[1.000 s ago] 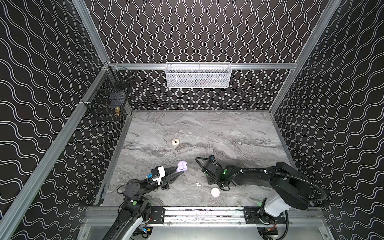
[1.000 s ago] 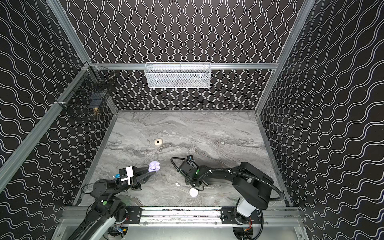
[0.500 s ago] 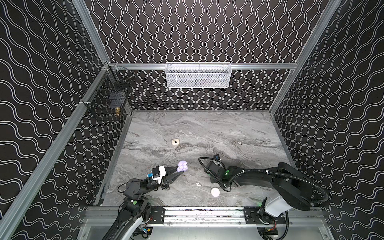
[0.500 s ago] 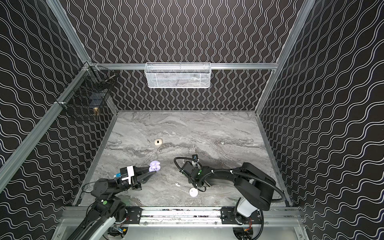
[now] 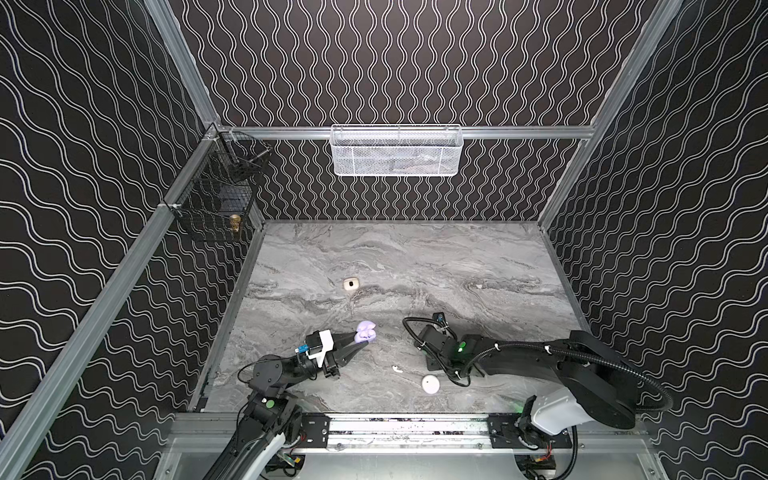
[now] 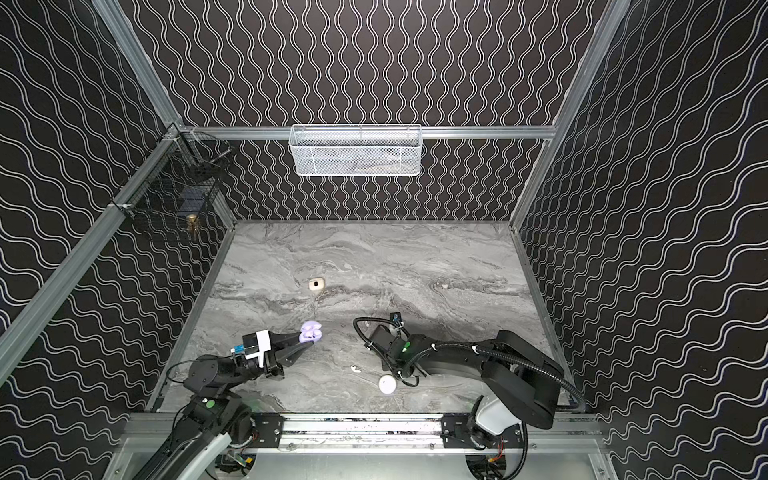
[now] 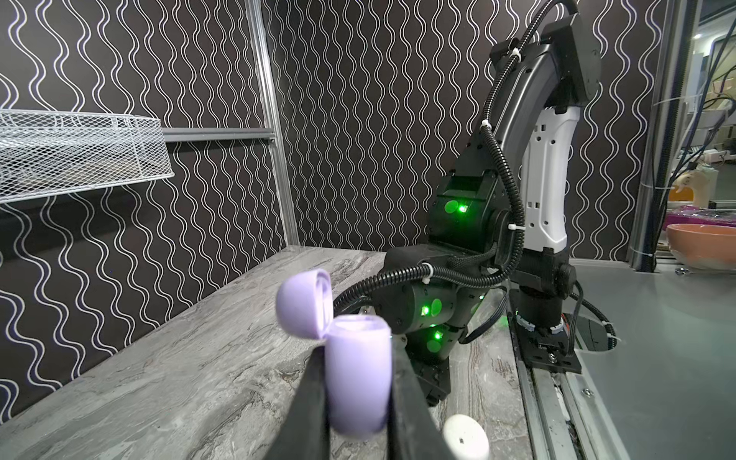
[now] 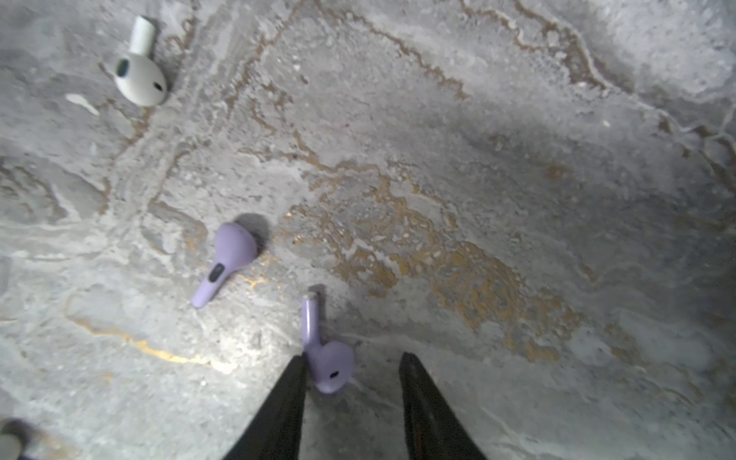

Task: Insert the wireless bluetooth earbuds into the charging case
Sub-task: 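Move the right gripper over the lavender earbuds on the table, then lower the right gripper and close it on a lavender earbud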

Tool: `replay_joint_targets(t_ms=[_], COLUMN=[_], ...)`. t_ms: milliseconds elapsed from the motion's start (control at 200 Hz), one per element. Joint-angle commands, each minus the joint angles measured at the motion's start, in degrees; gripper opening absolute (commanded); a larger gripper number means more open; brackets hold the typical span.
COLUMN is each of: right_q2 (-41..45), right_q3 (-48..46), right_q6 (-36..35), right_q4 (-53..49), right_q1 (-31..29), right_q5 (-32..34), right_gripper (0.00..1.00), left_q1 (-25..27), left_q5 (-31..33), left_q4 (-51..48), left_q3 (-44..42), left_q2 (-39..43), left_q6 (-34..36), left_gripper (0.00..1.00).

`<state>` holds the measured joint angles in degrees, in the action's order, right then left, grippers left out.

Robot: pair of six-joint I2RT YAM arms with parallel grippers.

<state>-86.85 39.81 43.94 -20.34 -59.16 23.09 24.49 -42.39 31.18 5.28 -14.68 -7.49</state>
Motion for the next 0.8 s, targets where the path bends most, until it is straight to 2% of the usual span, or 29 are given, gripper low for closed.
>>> replay_joint_targets(t_ms=[0, 295, 485, 555, 686, 796], right_q2=[-0.39, 1.08, 5.08, 7.28, 9.37, 7.48], right_q3=[0.60, 0.07, 4.39, 5.40, 6.07, 6.39], right_q6=[2.14, 4.73, 4.93, 4.20, 2.53, 3.18], right_q4=[-3.42, -6.43, -11.22, -9.72, -3.15, 0.62], right_q1=[0.01, 1.01, 0.56, -0.44, -1.84, -1.81], right_q5=[1.40, 4.58, 6.93, 6.54, 3.01, 1.10], right_gripper=[0.36, 0.34, 0.36, 0.45, 0.47, 0.48], left_q1=[0.03, 0.03, 0.03, 0.03, 0.00, 0.03], left_q5=[0.15, 0.29, 0.28, 0.54, 1.45, 3.03], left_q4=[0.70, -0.07, -0.56, -1.34, -3.57, -5.95], left_q3=[0.70, 0.70, 0.88, 0.98, 1.23, 1.52], left_q2=[0.14, 1.22, 1.27, 1.74, 3.13, 4.33], left_q6=[0.80, 0.81, 1.07, 1.22, 2.09, 2.59], left_gripper=[0.00, 0.00, 0.00, 0.00, 0.00, 0.00])
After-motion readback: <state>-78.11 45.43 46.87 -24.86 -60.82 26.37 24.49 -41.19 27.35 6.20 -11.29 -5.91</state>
